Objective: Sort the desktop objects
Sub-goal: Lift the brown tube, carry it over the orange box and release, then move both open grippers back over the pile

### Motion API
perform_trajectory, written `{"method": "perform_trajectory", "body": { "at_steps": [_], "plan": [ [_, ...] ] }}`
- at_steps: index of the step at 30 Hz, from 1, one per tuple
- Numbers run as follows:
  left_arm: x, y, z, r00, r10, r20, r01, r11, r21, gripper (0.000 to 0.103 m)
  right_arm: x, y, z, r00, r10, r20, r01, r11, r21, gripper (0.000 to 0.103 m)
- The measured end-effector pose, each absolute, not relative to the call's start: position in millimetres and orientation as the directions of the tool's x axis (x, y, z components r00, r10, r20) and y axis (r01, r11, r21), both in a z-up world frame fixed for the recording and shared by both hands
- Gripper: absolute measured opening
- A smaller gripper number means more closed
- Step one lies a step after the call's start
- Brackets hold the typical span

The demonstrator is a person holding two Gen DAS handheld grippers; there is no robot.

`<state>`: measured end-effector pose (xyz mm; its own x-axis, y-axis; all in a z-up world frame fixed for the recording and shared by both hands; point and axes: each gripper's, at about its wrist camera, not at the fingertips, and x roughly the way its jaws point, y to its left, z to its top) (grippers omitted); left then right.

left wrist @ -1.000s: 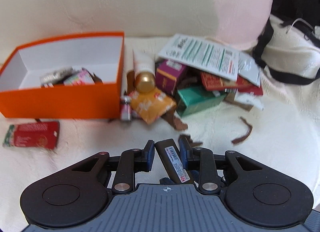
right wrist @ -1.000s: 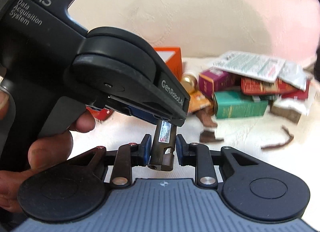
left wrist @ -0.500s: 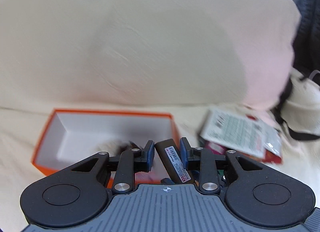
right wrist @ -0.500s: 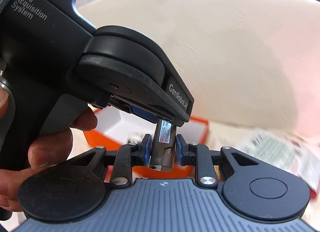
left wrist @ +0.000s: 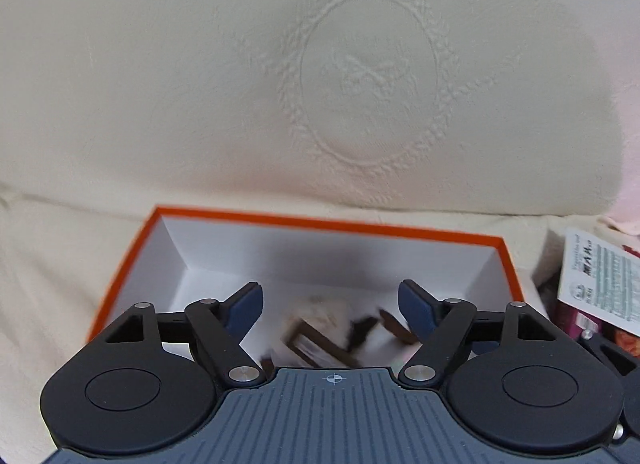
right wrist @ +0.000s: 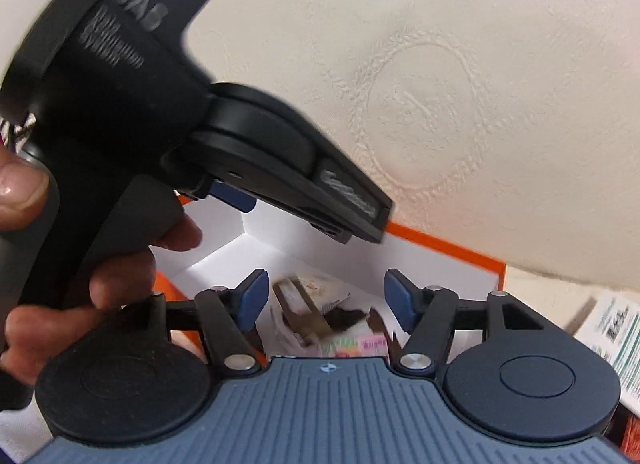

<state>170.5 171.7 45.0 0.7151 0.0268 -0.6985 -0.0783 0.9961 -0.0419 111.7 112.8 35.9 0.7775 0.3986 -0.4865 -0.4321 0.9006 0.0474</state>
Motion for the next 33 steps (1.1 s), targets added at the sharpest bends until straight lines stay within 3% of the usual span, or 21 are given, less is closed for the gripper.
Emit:
{"method": "perform_trajectory", "body": {
  "at_steps": [6,14,21,33],
  "plan": [
    [118.0,139.7,53.6,0.731,-0.006,-0.683,-0.036,0.998,-0.048,0.085,52.7,47.1,45.6,0.803,0.398,-0.444,-0.368,0.917,0.157,0.066],
    [60.3,40.2,36.7,0.669,-0.14,-0.73,0.103,0.99,-0.094,0.085,-53.8,-40.3,19.2,0.815,0.277,-0.509,-0.229,0.961,0.156,0.071],
    [46.8,-19.5,-2.5,0.605,-0.18,-0.775,0.142,0.983,-0.117,0.083,-86.4,-83.0,-6.8,0.814,0.192,-0.549,-0.125,0.98,0.156,0.071],
    [70.6,-35.2,-39.8,0.563,-0.128,-0.816,0.064,0.992,-0.112,0.084,-86.0,-112.2,-21.4,0.8,0.145,-0.582,-0.086,0.988,0.128,0.073]
  ]
}}
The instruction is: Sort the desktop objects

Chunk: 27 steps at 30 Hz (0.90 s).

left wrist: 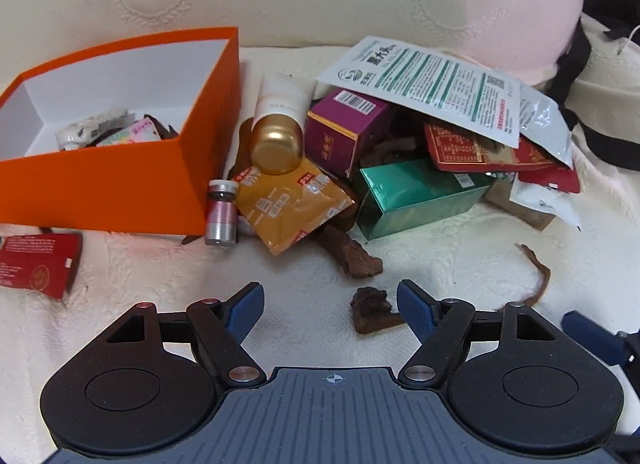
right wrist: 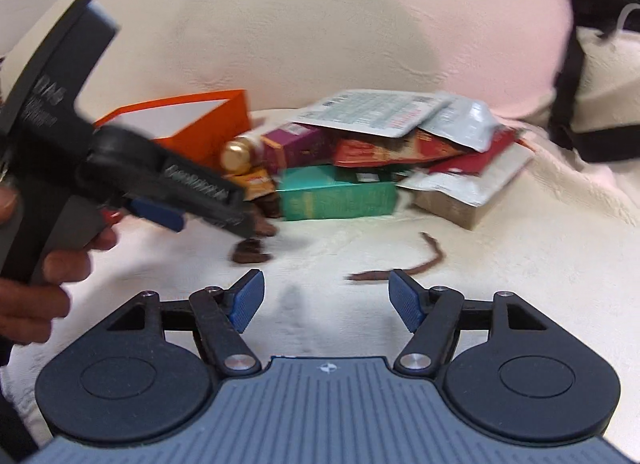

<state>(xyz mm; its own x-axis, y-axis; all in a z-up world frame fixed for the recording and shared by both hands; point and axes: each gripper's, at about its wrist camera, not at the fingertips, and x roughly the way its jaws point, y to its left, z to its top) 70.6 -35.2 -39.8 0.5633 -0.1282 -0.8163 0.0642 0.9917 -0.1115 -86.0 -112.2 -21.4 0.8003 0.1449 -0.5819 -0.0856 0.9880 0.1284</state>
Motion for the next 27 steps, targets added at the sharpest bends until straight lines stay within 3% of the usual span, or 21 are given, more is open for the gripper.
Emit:
{"method": "perform_trajectory", "body": {
  "at_steps": [11,18,27],
  "plan": [
    [122.7,-77.1,15.9,0.616,-0.151,-0.773,0.109,0.988,-0.106,0.085,-32.7,-178.9,22.0,0.869,0.035,-0.494,0.041,0.989,0.142,0.078],
    [179.3,-103.8,11.8,0.578,-0.155,-0.801,0.066,0.987,-0.144,0.085,17.4,-193.3,27.0,0.861,0.042,-0.507,-0.038,0.999,0.018,0.082],
    [229.3,-137.0,26.4,0.65,-0.118,-0.751,0.168,0.986,-0.01,0.09,70.6,-203.4,22.1,0.804,0.182,-0.567,-0.2,0.979,0.031,0.088]
  ]
}}
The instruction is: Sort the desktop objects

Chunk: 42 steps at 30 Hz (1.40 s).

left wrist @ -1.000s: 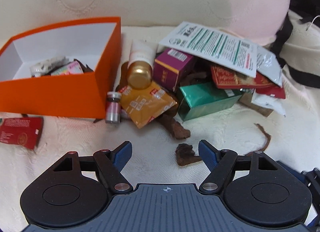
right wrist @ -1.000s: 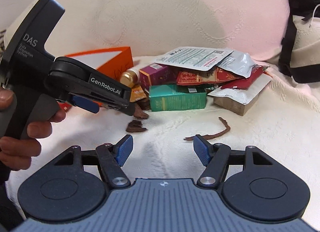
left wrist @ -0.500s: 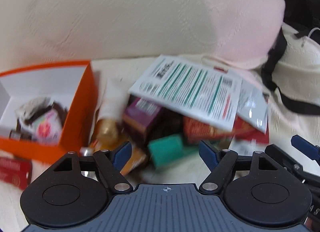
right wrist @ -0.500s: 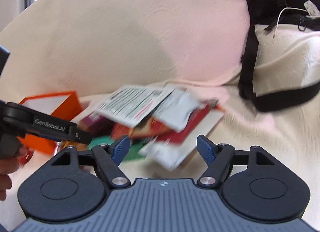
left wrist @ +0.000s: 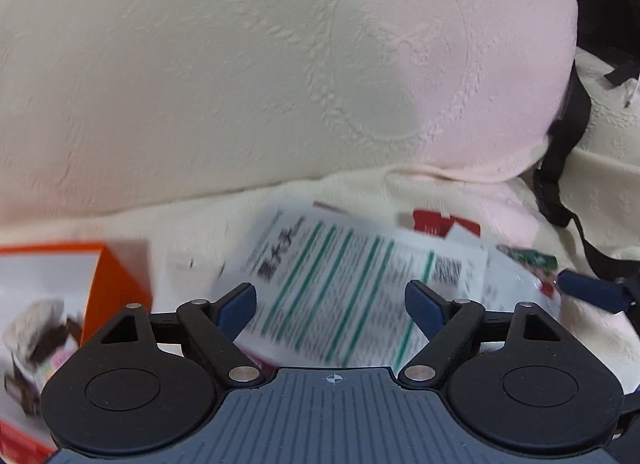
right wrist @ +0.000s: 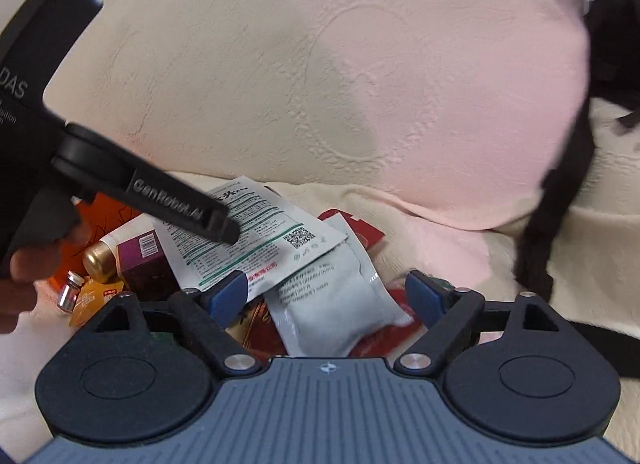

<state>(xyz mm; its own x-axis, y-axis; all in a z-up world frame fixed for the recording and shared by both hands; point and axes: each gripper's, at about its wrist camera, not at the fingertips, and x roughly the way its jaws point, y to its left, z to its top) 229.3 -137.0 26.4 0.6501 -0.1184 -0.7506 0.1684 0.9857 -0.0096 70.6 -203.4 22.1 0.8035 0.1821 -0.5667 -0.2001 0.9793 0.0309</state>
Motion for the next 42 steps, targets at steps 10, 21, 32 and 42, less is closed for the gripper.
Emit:
{"method": "perform_trajectory", "body": {
  "at_steps": [10,21,32,42],
  "plan": [
    [259.3,-138.9,4.3,0.623,-0.145,-0.768,0.161,0.985,-0.056,0.102,88.2,-194.2,-2.1,0.762,0.224,-0.607,-0.231,0.971,0.068,0.082],
    [223.2,-156.1,9.2,0.596,-0.193,-0.78,0.23,0.971,-0.065,0.102,42.3,-171.7,-8.0,0.803,0.247,-0.542,-0.181,0.968,0.174,0.039],
    [208.3,-93.8,5.6,0.638,-0.134,-0.758,0.072,0.991,-0.114,0.103,45.4,-151.4,-15.4,0.784,0.245,-0.57,-0.2,0.969,0.142,0.072],
    [192.3,-121.5,-6.3,0.688,-0.073,-0.722,0.109,0.994,0.003,0.082,28.7,-139.9,-19.6,0.811,0.256,-0.526,-0.143,0.959,0.246,0.021]
  ]
}}
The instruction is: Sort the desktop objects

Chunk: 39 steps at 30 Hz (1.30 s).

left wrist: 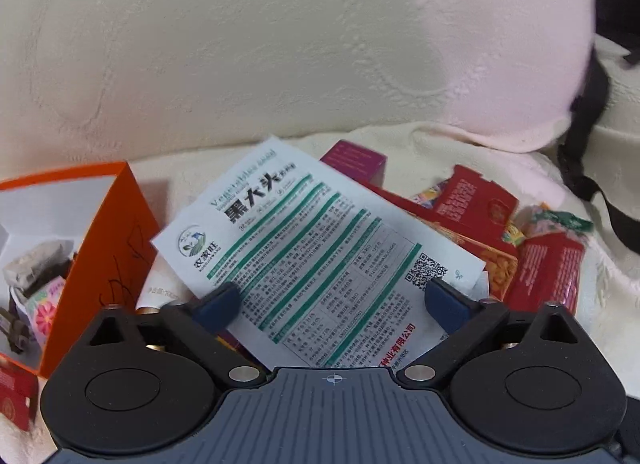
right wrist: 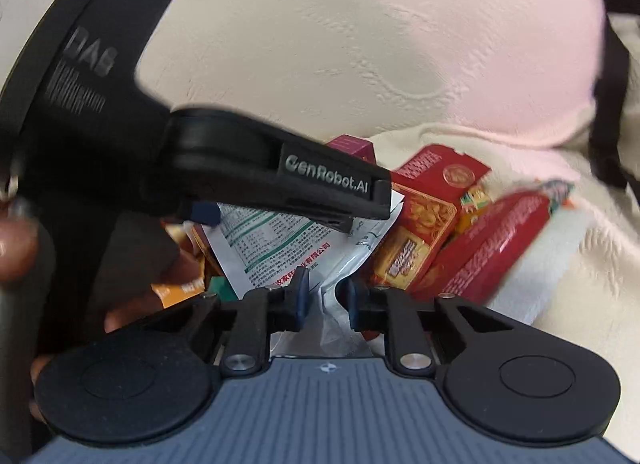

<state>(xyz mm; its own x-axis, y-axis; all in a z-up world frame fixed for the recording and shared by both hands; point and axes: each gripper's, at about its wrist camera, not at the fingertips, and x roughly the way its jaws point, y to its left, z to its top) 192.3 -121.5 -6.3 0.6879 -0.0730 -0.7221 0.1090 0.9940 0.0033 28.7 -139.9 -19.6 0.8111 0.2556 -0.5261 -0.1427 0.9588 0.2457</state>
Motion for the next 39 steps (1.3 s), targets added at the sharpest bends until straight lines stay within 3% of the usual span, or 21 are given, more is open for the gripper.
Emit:
{"method": "perform_trajectory", "body": {
  "at_steps": [2,6,8,9,11,12,17,24,26,29,32,35,39],
  "plan": [
    [182.5,-124.1,-1.3,0.692,-0.092,-0.716,0.161,0.987,0.029,0.0,24.8,-137.0,-20.8,0.804,0.27,-0.529,-0.15,0.954,0.26,0.02],
    [186.6,-114.2,0.7,0.634,-0.146,-0.76,0.167,0.985,-0.05,0.0,17.4,-134.0,-22.1,0.796,0.283,-0.535,-0.152,0.949,0.276,0.02],
    [185.5,-105.0,2.8,0.613,-0.19,-0.767,0.18,0.979,-0.099,0.03,14.8,-136.1,-23.0,0.79,0.288,-0.541,-0.152,0.947,0.282,0.02],
    [182.8,-100.7,5.2,0.616,-0.204,-0.761,0.188,0.976,-0.11,0.039,11.0,-138.1,-25.6,0.787,0.288,-0.545,-0.152,0.948,0.281,0.02],
    [173.5,-95.2,12.4,0.66,-0.179,-0.73,0.184,0.98,-0.074,0.086,9.7,-141.5,-29.1,0.773,0.294,-0.563,-0.147,0.945,0.292,0.02],
    [167.7,-94.1,16.6,0.69,-0.163,-0.706,0.179,0.983,-0.052,0.09,10.4,-142.8,-30.5,0.769,0.296,-0.566,-0.147,0.944,0.294,0.019],
    [183.4,-96.9,43.9,0.718,-0.135,-0.683,0.132,0.99,-0.056,0.094,11.3,-138.4,-30.3,0.765,0.302,-0.568,-0.154,0.943,0.295,0.019],
    [220.4,-117.4,9.6,0.582,0.034,-0.813,0.026,0.998,0.06,0.094,12.0,-133.0,-29.1,0.761,0.299,-0.576,-0.163,0.947,0.277,0.021],
    [226.4,-121.4,2.3,0.569,0.083,-0.818,0.004,0.995,0.104,0.102,15.1,-134.0,-31.6,0.758,0.294,-0.582,-0.16,0.949,0.271,0.022],
    [231.3,-115.9,2.2,0.544,0.059,-0.837,0.01,0.997,0.077,0.101,19.6,-134.1,-32.7,0.755,0.302,-0.582,-0.158,0.945,0.285,0.022],
    [232.1,-102.9,7.3,0.504,-0.07,-0.861,0.061,0.997,-0.045,0.103,22.5,-134.8,-35.8,0.755,0.309,-0.579,-0.162,0.943,0.291,0.022],
    [224.7,-98.8,7.6,0.493,-0.135,-0.859,0.125,0.989,-0.084,0.103,24.0,-133.9,-35.7,0.751,0.313,-0.581,-0.168,0.942,0.291,0.023],
    [221.8,-118.9,-1.4,0.544,-0.028,-0.839,0.126,0.991,0.049,0.103,27.9,-128.7,-34.5,0.744,0.306,-0.595,-0.163,0.946,0.282,0.027]
  ]
}}
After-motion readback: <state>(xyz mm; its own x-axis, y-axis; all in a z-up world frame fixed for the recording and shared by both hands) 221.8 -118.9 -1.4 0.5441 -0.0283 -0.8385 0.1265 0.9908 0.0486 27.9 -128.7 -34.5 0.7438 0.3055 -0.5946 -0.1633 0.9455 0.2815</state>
